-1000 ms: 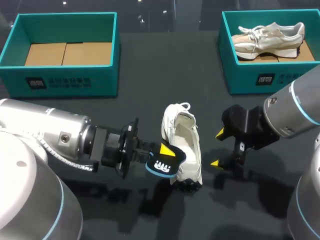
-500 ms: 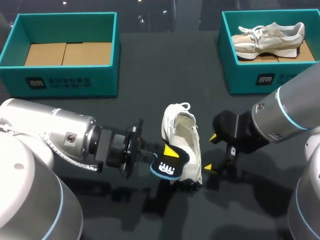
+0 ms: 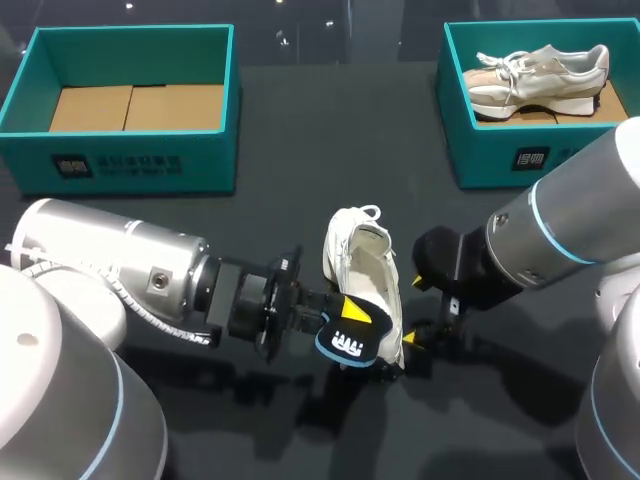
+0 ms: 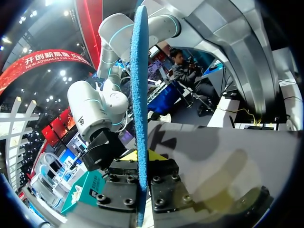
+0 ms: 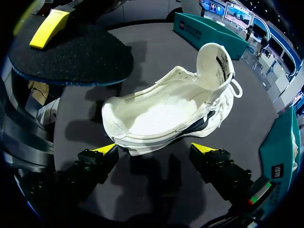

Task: Take the shoe out of the shoebox, open the shoe tongue, remove and reinsert the insole, then place the shoe into the shoebox

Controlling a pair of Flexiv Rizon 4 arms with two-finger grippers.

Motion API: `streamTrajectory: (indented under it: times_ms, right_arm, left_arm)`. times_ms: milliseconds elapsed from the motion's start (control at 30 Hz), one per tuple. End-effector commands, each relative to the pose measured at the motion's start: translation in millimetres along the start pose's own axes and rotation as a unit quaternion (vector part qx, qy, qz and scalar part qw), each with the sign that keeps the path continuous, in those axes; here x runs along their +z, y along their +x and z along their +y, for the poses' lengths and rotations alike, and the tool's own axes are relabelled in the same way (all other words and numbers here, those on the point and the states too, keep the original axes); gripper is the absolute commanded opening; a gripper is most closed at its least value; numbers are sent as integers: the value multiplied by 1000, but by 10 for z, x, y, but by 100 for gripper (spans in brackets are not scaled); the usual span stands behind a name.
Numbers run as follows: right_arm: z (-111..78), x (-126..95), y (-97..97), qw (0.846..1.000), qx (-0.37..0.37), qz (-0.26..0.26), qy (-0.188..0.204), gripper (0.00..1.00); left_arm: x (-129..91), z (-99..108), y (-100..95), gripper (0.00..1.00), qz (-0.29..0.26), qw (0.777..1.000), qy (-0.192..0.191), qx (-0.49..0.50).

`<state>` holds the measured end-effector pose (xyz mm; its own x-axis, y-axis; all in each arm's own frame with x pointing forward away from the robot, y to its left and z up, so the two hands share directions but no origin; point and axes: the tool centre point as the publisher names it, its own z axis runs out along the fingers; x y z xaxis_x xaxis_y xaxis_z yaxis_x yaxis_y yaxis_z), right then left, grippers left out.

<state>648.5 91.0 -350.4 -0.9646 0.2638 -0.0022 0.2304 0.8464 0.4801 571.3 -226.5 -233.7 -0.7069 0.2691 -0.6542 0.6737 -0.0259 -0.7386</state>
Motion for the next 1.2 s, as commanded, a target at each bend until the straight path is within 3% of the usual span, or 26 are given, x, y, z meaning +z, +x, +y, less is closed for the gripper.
streamTrajectory:
  times_ms: [33,1200]
  right_arm:
    - [30,30,5,1000,-3,-3,6,100]
    - [-68,35,-95,999,-50,11,-2,100]
  left_arm:
    - [55,47,-11,0,0,1000,3,1]
    - [89,109,2,0,7,1000,8,-17]
